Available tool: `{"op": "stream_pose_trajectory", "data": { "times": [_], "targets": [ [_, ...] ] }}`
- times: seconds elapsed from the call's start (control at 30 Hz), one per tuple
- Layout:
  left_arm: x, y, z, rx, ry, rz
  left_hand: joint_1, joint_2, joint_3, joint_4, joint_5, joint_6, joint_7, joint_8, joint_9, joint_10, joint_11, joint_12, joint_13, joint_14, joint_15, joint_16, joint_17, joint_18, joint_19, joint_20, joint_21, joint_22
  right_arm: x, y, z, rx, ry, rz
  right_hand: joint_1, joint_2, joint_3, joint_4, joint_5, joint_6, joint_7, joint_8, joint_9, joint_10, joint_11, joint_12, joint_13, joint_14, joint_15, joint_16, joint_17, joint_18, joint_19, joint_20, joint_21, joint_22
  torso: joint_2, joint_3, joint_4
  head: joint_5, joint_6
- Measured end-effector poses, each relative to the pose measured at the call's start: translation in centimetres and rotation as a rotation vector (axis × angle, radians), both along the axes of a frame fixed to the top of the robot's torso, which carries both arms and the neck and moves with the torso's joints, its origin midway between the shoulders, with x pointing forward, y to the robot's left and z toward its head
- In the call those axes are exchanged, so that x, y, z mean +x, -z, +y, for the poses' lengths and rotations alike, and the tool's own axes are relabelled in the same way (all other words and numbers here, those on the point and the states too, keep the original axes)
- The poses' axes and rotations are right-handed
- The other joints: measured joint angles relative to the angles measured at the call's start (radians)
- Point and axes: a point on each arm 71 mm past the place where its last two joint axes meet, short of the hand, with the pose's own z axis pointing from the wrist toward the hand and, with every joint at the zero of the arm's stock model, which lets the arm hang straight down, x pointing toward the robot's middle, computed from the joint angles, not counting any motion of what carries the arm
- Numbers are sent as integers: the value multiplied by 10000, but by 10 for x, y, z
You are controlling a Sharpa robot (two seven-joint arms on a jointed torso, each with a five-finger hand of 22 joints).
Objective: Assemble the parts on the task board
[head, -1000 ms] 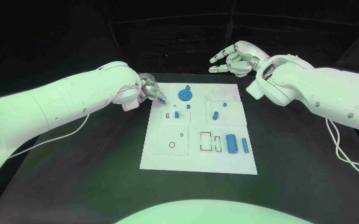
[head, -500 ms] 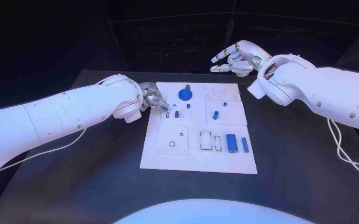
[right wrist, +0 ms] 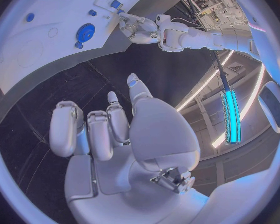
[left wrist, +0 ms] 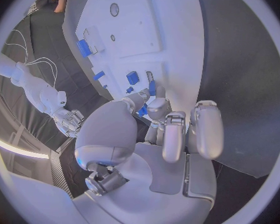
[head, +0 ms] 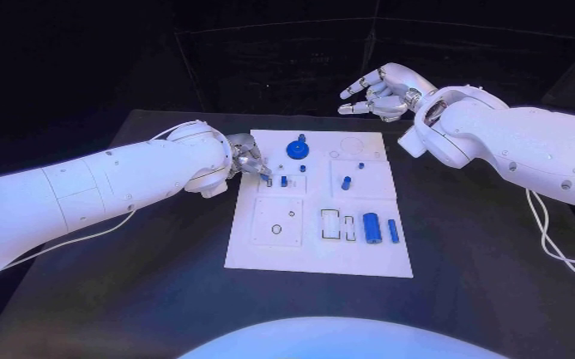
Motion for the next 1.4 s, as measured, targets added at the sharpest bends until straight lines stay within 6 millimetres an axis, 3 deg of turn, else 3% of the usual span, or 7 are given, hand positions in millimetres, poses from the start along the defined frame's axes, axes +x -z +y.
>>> {"op": "stream_pose_trajectory", "data": {
  "times": [1.07, 1.4],
  "targets": [
    [-3, 1, -10, 418, 631, 320, -49, 24, 53, -33, -8, 4, 0, 39, 15, -2, 5, 0, -2, 0, 0, 0, 0, -1, 0, 0, 0, -2, 0, 0, -1, -78, -10, -32, 0, 0, 1, 0, 0, 0, 0, -1, 0, 0, 0, 0, 0, -27, -27, -38, -2, 1, 0, 0, 0, -16, -6, 1, 3, 17, -70],
    [-4, 2, -9, 492, 691, 378, -113, -39, 62, -41, -8, 27, -22, 336, 74, 57, -54, 0, 4, -37, -37, 0, 0, 0, 30, -30, 0, -2, 0, 1, -1, -85, -6, -28, -1, 0, 1, 1, 0, 0, 0, -1, 0, 0, 0, 0, 0, -23, -23, -37, -2, 1, 0, 0, 0, -15, -6, 0, 3, 12, -83]
  ]
}}
